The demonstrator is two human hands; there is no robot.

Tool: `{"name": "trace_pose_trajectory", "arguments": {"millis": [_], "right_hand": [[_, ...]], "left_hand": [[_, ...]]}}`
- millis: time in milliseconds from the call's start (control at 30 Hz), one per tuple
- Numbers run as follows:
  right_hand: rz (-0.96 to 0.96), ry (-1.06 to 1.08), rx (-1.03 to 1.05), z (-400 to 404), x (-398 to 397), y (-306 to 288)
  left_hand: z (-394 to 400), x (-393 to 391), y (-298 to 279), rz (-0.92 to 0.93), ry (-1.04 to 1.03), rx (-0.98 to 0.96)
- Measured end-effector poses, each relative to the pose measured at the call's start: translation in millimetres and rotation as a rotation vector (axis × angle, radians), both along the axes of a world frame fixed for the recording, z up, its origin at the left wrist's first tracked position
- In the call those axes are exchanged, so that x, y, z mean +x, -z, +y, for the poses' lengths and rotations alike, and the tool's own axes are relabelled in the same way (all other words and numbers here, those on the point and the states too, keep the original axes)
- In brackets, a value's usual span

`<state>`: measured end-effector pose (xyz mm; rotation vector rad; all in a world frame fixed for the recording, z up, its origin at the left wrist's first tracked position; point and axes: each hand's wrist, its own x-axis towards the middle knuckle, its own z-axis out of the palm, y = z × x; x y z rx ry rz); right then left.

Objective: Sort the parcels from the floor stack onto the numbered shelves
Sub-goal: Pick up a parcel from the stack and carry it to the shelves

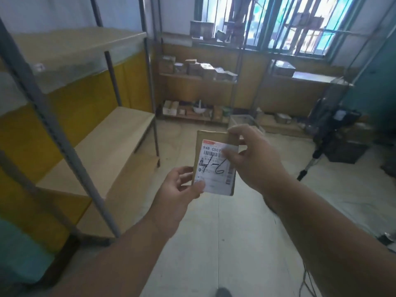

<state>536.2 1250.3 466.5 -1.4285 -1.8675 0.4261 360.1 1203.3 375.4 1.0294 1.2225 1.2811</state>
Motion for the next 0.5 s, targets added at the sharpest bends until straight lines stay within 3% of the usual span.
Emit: {"name": "trace_pose_trajectory", "arguments": {"millis": [200, 500], "right_hand": [[0.035, -0.193, -0.057, 170, -18, -9], [0.172, -0.679, -0.060, 329, -175, -54]], "left_hand": [[124, -1, -18, -0.006, -0.264, -0.005], [229, -106, -70, 0.163, -0.730, 0.096]]}}
